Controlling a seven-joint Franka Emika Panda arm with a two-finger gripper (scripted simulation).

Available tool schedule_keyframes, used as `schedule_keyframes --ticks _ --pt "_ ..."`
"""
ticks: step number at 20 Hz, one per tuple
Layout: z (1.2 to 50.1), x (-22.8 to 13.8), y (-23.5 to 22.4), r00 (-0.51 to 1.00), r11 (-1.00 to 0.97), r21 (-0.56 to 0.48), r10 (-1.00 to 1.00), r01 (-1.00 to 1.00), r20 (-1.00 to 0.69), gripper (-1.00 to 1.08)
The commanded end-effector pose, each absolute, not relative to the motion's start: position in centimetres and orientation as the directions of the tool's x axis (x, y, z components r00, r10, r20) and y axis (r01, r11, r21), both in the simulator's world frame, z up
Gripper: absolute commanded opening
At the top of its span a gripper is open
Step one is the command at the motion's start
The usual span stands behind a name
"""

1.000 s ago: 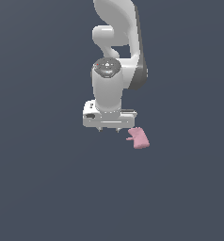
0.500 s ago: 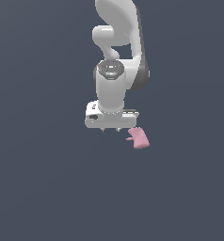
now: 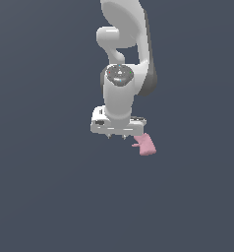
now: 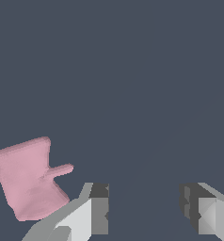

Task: Pick up the object and move it to a goal position.

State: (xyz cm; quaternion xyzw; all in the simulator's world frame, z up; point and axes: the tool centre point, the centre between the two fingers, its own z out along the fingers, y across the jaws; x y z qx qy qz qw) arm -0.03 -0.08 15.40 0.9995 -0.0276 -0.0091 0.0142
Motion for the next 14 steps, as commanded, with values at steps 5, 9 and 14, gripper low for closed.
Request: schedule_keyframes --ticks 5,9,14 --pt "14.4 -0.2 0.6 0.99 -0.989 0.056 -0.138 -0.137 -0.016 0.28" --pt "13.6 -0.4 1.2 0.978 -0.975 0.08 -0.208 -0.206 -0.01 0.28" --pt "12.6 -0.7 2.0 0.955 -0.95 0.109 -0.295 -0.294 0.004 0.28"
